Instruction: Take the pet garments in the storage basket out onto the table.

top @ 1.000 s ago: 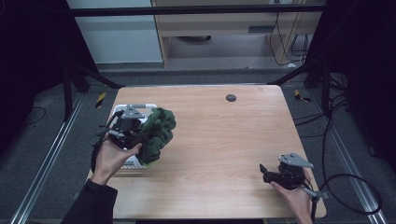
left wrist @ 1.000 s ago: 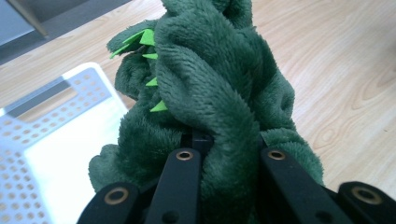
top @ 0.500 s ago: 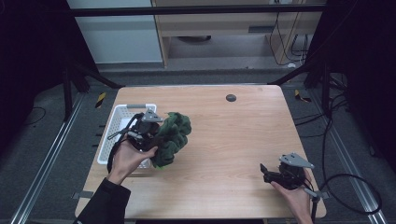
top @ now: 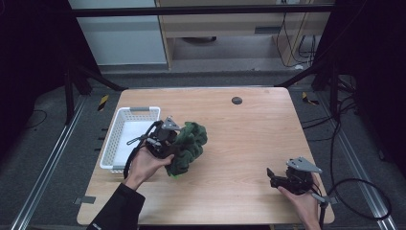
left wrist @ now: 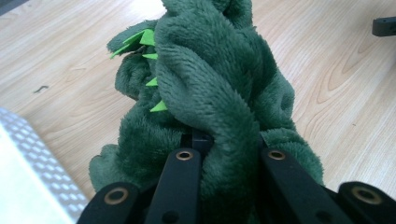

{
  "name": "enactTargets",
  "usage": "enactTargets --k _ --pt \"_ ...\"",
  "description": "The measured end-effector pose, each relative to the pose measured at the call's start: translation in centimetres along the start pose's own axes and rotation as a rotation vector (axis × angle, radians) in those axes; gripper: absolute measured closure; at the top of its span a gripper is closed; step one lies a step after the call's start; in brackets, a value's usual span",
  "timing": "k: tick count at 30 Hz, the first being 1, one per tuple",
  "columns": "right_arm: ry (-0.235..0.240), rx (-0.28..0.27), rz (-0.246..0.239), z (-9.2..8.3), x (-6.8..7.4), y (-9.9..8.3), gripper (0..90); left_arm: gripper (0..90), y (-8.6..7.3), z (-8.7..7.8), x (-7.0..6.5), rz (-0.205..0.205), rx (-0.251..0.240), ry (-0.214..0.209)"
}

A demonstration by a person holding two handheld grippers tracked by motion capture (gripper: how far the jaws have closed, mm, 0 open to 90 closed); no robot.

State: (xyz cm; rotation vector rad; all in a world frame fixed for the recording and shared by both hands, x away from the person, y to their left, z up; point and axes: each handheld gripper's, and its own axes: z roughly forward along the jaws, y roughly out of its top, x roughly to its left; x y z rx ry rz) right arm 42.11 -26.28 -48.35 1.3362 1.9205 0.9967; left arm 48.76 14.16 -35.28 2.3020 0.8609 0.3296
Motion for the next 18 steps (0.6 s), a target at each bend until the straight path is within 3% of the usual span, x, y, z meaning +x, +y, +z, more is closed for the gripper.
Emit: enactTargets --k 18 --pt "-0.005 -0.002 -0.001 0.0 0.0 0.0 8.1 82.7 0.3 3.8 -2.0 0.037 0.040 -0.051"
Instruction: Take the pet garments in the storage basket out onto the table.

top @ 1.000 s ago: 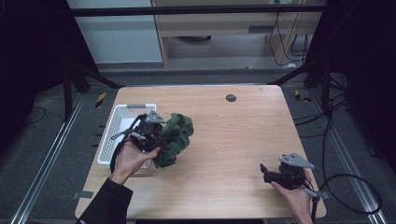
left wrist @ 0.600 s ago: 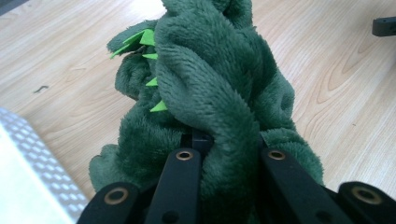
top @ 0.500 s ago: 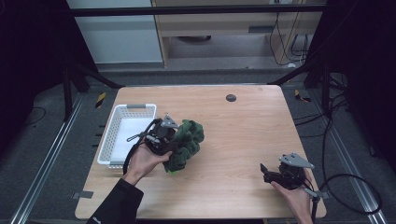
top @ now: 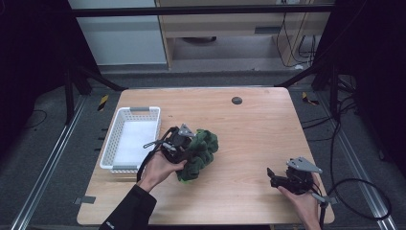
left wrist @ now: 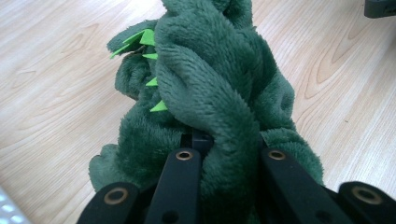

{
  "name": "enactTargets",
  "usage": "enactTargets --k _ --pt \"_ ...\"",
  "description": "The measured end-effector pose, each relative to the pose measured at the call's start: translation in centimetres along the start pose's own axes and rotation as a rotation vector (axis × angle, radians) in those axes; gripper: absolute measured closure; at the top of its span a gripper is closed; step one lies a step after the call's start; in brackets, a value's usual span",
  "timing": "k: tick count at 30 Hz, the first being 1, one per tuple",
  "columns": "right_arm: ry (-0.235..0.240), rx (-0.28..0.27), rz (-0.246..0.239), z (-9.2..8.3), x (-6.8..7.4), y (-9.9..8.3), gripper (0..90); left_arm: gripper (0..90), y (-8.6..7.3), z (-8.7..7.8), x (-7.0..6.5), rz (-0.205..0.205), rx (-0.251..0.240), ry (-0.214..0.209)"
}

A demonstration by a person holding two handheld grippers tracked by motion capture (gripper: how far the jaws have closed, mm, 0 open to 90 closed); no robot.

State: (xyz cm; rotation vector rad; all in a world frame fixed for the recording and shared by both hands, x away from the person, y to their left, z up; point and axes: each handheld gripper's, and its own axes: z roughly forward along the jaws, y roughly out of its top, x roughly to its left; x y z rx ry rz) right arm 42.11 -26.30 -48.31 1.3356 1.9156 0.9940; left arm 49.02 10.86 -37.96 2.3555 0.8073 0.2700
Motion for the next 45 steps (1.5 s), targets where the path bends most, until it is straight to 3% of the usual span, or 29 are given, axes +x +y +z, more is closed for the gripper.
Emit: enactTargets --k 22,28,37,45 --pt "0.000 -0.001 -0.003 0.0 0.1 0.0 8.0 80.2 -0.4 4.3 -1.7 0.029 0.058 -0.049" --pt "-0.002 -0.001 -0.010 0.0 0.1 0.0 8.0 76.6 -0.8 5.5 -1.7 0.020 0.086 -0.062" --pt "-0.001 0.000 -0.009 0.0 0.1 0.0 7.9 54.6 -1.2 5.9 -1.5 -0.002 0.090 -0.066" --pt "-0.001 0.001 -0.013 0.1 0.0 0.0 7.9 32.6 -1.7 4.6 -1.2 -0.014 0.012 -0.040"
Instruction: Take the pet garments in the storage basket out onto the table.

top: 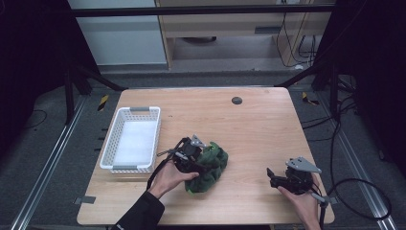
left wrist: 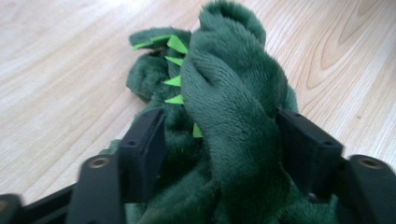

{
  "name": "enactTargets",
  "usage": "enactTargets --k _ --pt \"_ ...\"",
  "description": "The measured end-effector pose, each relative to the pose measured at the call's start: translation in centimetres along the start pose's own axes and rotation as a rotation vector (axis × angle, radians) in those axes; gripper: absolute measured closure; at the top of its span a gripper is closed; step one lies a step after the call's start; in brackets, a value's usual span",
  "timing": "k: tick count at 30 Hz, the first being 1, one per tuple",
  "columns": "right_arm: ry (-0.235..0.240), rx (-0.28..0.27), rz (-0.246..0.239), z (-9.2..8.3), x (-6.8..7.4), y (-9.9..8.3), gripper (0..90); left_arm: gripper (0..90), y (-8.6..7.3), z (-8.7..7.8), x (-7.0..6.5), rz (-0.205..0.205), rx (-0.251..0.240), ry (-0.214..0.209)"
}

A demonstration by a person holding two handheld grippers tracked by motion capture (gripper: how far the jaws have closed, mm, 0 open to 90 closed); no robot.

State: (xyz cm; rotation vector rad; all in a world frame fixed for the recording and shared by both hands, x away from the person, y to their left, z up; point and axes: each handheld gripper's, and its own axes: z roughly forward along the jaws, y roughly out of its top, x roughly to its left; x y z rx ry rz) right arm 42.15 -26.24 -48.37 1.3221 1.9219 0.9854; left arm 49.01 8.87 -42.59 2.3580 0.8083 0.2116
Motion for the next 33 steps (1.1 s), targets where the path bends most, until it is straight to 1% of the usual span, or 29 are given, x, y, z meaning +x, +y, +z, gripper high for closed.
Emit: enactTargets --k 2,4,8,10,12,14,18,21,23,24,26,29,30,33 --pt "-0.002 0.000 0.002 0.0 0.0 0.0 7.8 29.3 -0.1 -0.6 0.1 0.002 -0.024 0.013" --pt "-0.002 0.000 0.002 0.0 0.0 0.0 7.7 26.1 -0.2 -1.1 0.1 -0.005 -0.050 0.020" --pt "-0.001 0.000 0.008 -0.1 0.0 0.0 7.6 24.3 -0.5 -2.4 0.3 -0.014 -0.100 0.032" --pt "-0.001 -0.003 0.006 0.0 0.0 0.0 7.5 23.6 -0.7 -3.0 0.3 -0.013 -0.119 0.043" --pt "0.001 -0.001 0.014 -0.1 0.0 0.0 7.5 23.1 -1.0 -3.6 0.4 -0.020 -0.147 0.055" --pt "0.000 -0.004 0.011 -0.1 0.0 0.0 7.5 23.1 -1.3 -4.1 0.5 -0.032 -0.170 0.065" --pt "-0.001 -0.006 0.012 -0.2 0.0 0.1 7.4 23.1 -1.9 -5.4 0.8 -0.055 -0.235 0.091" --pt "-0.004 -0.010 0.013 -0.2 -0.1 0.1 7.4 23.4 -2.7 -6.7 1.1 -0.073 -0.290 0.095" --pt "-0.004 -0.009 0.013 -0.2 -0.1 0.1 7.3 23.6 -3.3 -7.3 1.2 -0.080 -0.310 0.100" --pt "-0.006 -0.009 0.012 -0.2 -0.1 0.1 7.3 23.9 -3.5 -7.6 1.2 -0.086 -0.319 0.102" --pt "-0.006 -0.011 0.015 -0.2 -0.1 0.1 7.3 24.8 -4.4 -8.2 1.4 -0.107 -0.342 0.123" --pt "-0.007 -0.014 0.015 -0.2 -0.1 0.1 7.3 25.2 -5.4 -8.9 1.8 -0.133 -0.360 0.135" --pt "-0.007 -0.014 0.017 -0.2 0.0 0.1 7.3 25.1 -5.8 -9.1 2.0 -0.150 -0.371 0.145" --pt "-0.011 -0.018 0.022 -0.3 -0.1 0.2 7.1 25.2 -7.0 -9.6 2.4 -0.185 -0.391 0.168"
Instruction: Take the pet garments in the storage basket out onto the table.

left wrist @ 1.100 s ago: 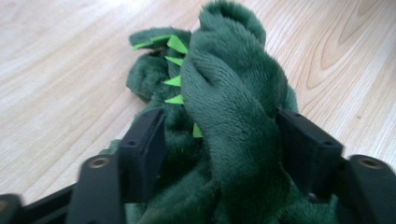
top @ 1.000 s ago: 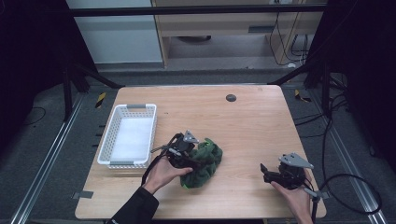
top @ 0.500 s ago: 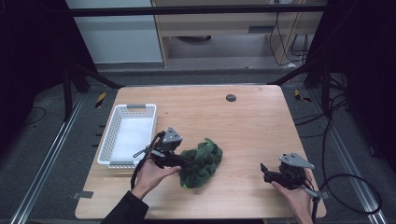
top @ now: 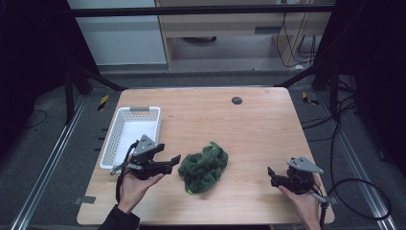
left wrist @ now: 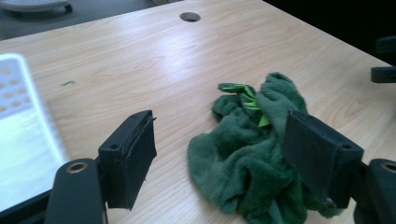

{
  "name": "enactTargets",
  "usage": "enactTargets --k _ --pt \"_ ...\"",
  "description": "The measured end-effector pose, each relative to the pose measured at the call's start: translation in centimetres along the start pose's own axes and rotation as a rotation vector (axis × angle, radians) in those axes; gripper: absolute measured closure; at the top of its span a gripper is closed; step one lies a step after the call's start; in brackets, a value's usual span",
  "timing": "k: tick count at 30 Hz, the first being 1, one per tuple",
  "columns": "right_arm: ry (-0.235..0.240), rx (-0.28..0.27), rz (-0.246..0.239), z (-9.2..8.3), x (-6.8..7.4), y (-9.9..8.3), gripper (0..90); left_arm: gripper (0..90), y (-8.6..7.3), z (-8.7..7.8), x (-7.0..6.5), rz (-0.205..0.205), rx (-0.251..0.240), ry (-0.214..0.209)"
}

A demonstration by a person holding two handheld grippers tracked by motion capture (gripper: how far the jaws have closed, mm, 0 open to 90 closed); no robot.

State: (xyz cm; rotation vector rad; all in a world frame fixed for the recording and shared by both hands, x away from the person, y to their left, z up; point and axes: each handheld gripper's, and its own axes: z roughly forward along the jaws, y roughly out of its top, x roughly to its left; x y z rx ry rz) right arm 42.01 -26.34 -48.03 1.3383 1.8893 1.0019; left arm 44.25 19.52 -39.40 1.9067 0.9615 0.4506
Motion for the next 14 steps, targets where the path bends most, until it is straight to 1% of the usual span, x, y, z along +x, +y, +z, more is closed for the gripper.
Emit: enactTargets --k 2,5,10,13,14 --pt "-0.004 -0.007 0.003 -0.1 0.0 0.0 7.1 25.3 -0.6 -0.5 0.5 -0.017 -0.015 0.025" --pt "-0.007 -0.006 0.008 -0.1 -0.1 0.0 7.0 25.3 -1.2 -1.2 0.9 -0.036 -0.034 0.048" --pt "-0.006 -0.008 0.006 -0.2 0.0 0.1 6.7 24.5 -2.5 -2.2 2.1 -0.060 -0.045 0.096" --pt "-0.002 -0.008 0.006 -0.3 0.1 0.1 6.8 24.5 -3.1 -2.7 2.6 -0.082 -0.052 0.109" --pt "-0.001 -0.008 0.005 -0.3 0.1 0.1 6.9 24.6 -3.4 -3.0 2.9 -0.092 -0.062 0.117"
